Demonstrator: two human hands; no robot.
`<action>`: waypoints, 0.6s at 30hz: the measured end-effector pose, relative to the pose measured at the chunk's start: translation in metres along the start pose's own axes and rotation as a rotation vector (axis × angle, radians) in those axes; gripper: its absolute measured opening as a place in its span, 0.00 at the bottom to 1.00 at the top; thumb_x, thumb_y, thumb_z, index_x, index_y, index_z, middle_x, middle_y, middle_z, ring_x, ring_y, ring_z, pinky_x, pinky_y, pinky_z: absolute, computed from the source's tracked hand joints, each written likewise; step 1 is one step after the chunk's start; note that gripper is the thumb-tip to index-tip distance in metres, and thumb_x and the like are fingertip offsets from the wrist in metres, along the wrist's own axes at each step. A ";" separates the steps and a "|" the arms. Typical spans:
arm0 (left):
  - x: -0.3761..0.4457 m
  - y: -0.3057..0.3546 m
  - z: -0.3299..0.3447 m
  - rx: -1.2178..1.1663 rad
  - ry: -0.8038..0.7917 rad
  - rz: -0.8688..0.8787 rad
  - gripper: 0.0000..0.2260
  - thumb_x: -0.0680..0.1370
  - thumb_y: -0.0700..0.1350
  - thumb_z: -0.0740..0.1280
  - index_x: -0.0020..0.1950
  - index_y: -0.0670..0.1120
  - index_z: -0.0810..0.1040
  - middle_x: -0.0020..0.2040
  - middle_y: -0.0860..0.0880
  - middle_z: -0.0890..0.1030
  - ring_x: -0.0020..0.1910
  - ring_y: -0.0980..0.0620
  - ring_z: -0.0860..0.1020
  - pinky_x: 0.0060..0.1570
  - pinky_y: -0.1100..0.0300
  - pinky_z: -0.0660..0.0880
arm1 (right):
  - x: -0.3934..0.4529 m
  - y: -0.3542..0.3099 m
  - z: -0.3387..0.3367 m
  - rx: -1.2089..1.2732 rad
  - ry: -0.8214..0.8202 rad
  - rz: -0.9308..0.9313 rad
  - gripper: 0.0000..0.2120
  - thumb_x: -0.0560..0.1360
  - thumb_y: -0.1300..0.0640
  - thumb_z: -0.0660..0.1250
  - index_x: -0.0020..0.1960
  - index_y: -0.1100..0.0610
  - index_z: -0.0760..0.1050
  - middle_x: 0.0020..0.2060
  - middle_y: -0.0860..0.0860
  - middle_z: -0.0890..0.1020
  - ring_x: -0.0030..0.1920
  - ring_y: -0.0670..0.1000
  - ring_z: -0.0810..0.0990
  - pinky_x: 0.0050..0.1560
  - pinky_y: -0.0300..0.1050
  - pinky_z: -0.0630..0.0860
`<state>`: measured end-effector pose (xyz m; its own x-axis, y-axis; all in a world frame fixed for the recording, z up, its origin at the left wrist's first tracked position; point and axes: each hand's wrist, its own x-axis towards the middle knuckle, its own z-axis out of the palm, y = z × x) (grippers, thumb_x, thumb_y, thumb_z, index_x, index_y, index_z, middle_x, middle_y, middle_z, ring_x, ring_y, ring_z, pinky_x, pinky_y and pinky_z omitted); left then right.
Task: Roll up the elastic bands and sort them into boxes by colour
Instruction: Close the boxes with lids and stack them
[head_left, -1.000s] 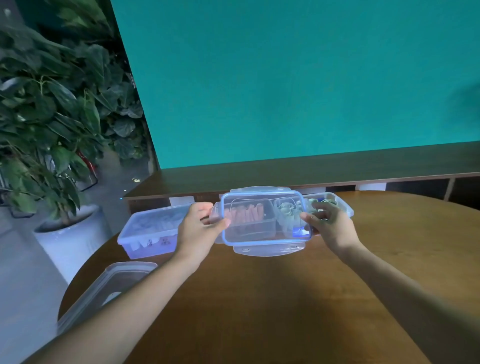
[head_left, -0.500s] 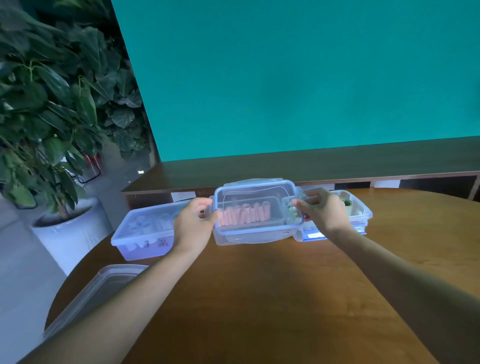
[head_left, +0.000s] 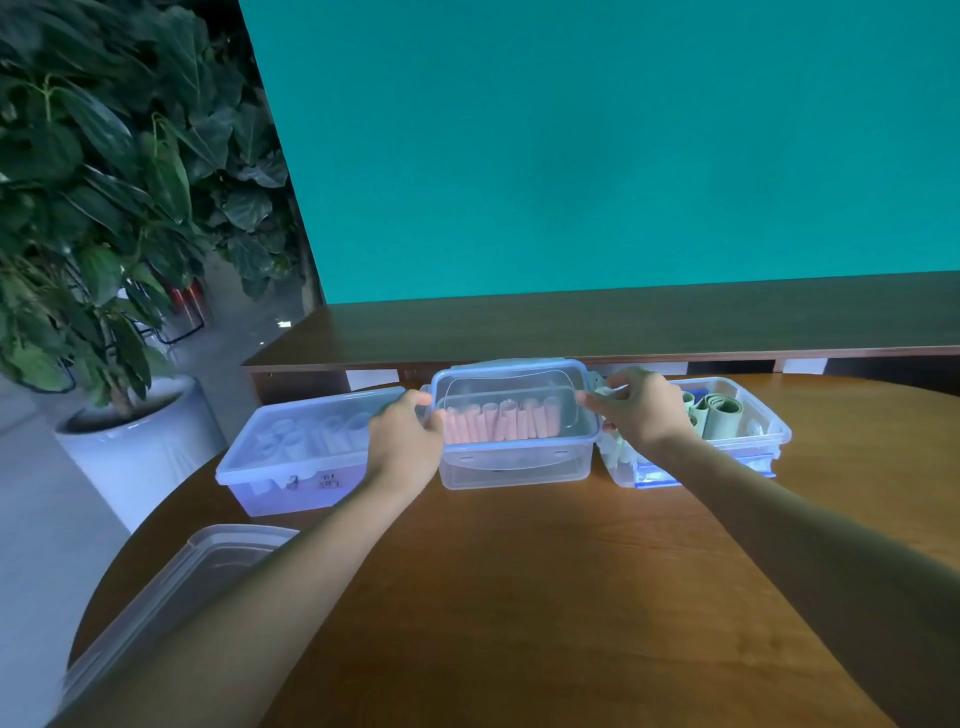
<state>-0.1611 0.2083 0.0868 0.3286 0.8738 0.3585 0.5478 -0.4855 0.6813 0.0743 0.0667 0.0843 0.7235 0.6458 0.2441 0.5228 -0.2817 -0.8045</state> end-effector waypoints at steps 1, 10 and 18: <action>0.000 0.000 0.001 0.027 -0.015 -0.003 0.14 0.82 0.45 0.65 0.66 0.44 0.78 0.57 0.45 0.82 0.55 0.43 0.78 0.52 0.58 0.71 | 0.002 0.001 0.002 -0.013 -0.004 0.003 0.18 0.73 0.43 0.76 0.53 0.55 0.77 0.36 0.52 0.83 0.33 0.42 0.81 0.27 0.34 0.67; -0.004 0.006 0.011 0.115 -0.085 -0.008 0.14 0.82 0.37 0.59 0.66 0.42 0.75 0.57 0.43 0.78 0.47 0.50 0.71 0.42 0.59 0.67 | 0.010 0.005 0.007 -0.156 -0.015 0.029 0.19 0.75 0.41 0.73 0.55 0.55 0.78 0.37 0.50 0.82 0.36 0.47 0.76 0.31 0.41 0.67; 0.001 0.009 0.020 0.146 -0.098 -0.032 0.20 0.80 0.34 0.57 0.72 0.41 0.72 0.59 0.40 0.75 0.55 0.42 0.77 0.46 0.55 0.73 | 0.016 0.003 0.012 -0.244 -0.028 0.058 0.23 0.76 0.43 0.71 0.34 0.58 0.68 0.26 0.52 0.70 0.28 0.51 0.64 0.28 0.44 0.58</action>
<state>-0.1402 0.2039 0.0804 0.3787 0.8856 0.2691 0.6626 -0.4624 0.5892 0.0822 0.0843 0.0792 0.7441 0.6424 0.1835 0.5771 -0.4796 -0.6610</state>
